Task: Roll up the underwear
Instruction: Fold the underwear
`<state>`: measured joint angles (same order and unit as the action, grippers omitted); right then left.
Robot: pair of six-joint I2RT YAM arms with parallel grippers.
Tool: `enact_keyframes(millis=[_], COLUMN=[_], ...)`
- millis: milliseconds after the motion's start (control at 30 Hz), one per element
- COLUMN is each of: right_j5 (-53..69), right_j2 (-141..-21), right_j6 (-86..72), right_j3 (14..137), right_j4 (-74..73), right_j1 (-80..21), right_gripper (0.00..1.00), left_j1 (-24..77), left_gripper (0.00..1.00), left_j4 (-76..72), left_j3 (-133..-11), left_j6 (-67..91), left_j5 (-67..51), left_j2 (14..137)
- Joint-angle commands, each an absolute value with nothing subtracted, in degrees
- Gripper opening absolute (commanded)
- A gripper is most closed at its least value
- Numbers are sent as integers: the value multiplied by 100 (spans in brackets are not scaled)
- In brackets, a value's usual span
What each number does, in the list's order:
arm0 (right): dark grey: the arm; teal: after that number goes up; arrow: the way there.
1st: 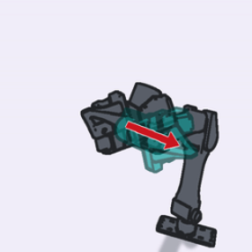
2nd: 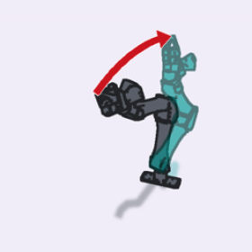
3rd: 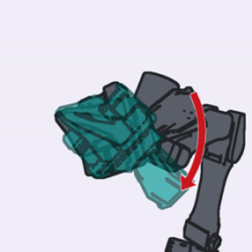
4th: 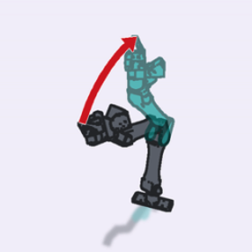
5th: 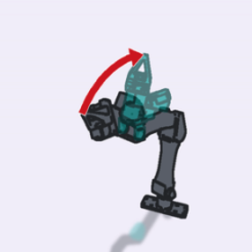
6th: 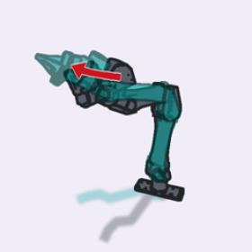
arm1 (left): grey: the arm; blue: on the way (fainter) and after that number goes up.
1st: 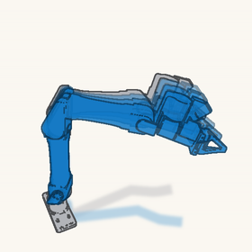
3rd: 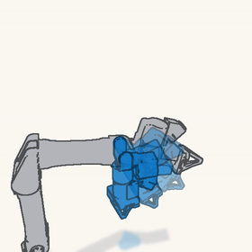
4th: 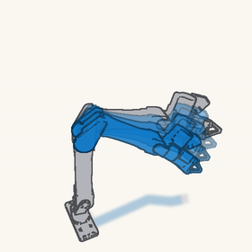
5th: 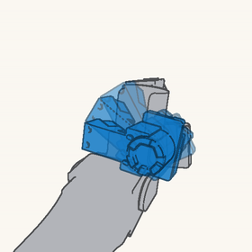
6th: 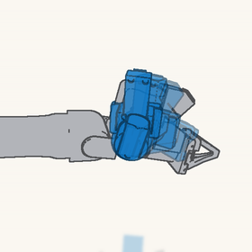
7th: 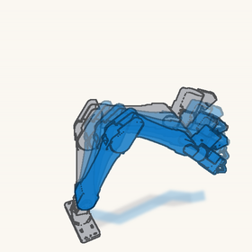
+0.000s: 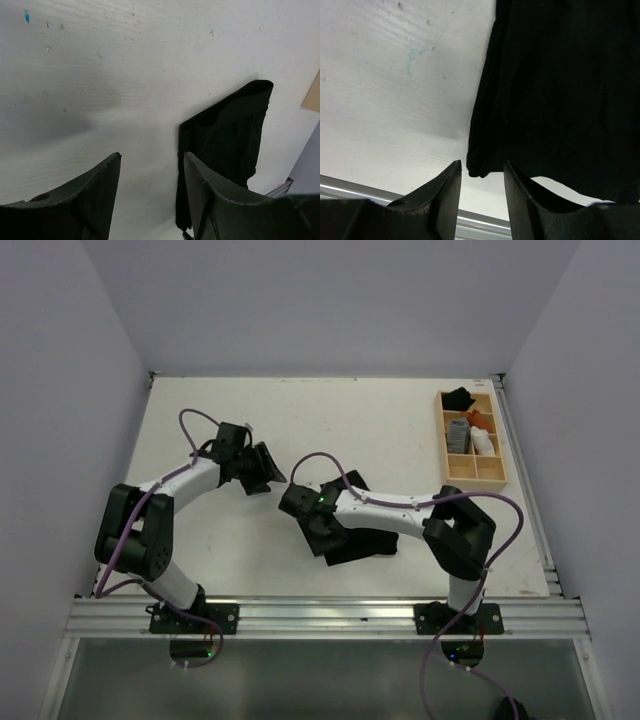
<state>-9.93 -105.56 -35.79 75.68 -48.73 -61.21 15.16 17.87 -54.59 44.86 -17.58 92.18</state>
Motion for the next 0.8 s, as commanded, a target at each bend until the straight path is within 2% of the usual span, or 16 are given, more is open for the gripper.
enact_keyframes(millis=[0, 367, 533, 600, 767], right_j5=[-1353, -1196, -1187, -1177, -1222], right_j2=[-10730, -10758, -10600, -10512, -10196], right_j6=[-3516, -3542, -3674, -3753, -3884], right_j3=[7849, 7410, 7041, 6857, 6592], right_j4=[-4825, -4615, -4448, -4377, -4219], right_j1=[-6222, -6530, -6671, -6671, -6662], right_gripper=[44, 41, 20, 17, 2], left_j1=[1521, 1521, 1582, 1722, 2100], left_gripper=[58, 56, 54, 55, 59], left_j4=[1424, 1529, 1643, 1399, 607], left_j3=[-5379, -5352, -5344, -5099, -4694], left_j6=[4535, 4597, 4877, 5228, 6011], left_j5=[-1793, -1775, -1987, -1995, -1811], left_j2=[9114, 9255, 9255, 9054, 8727])
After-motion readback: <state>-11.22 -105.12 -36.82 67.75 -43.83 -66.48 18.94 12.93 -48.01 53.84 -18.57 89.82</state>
